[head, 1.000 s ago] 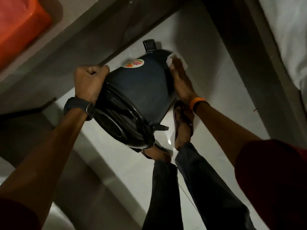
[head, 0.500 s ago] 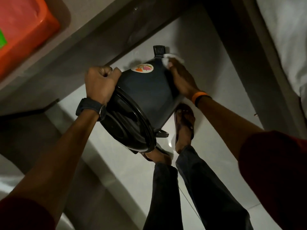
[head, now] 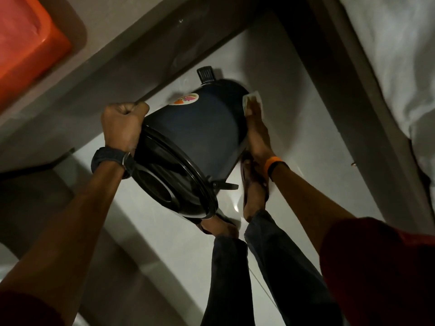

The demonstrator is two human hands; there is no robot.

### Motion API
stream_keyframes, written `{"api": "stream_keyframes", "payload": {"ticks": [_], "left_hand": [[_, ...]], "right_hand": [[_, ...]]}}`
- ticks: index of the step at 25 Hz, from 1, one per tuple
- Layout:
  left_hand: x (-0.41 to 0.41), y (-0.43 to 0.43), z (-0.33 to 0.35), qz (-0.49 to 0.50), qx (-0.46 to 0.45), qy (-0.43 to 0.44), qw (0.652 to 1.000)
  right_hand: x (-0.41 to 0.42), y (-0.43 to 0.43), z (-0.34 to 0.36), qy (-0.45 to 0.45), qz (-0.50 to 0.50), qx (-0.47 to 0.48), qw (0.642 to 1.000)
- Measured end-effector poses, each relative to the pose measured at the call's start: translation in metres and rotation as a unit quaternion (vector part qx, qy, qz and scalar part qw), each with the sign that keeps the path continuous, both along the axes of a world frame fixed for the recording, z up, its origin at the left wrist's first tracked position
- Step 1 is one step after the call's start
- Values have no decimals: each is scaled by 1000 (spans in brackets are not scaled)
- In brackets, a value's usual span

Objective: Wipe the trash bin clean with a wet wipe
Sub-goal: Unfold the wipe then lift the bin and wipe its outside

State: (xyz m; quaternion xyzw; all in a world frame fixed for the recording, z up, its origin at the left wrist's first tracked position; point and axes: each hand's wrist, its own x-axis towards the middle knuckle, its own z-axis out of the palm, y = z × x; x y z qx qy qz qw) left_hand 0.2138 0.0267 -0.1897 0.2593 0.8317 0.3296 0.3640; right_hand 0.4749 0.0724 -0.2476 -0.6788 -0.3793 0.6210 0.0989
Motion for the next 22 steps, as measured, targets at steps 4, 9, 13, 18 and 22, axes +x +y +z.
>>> {"api": "stream_keyframes", "payload": {"ticks": [4,9,13,18,22], "left_hand": [[1,5,6,-28,-3,-3,1000],[35,14,24,-213,45,143,965],[73,28,50,-479,91,349,800],[115,7,46,-761,122,391,502],[111,-35,14,-615,165,415,650]], "right_hand": [[-12,-69,39,123,29,66,990],[-11,-43,10,6,31,96,995],[1,-12,-25,-129,-50,-74,988],[5,-56,2,-97,14,-104,990],[16,-68,20,-105,-8,-77,991]]}}
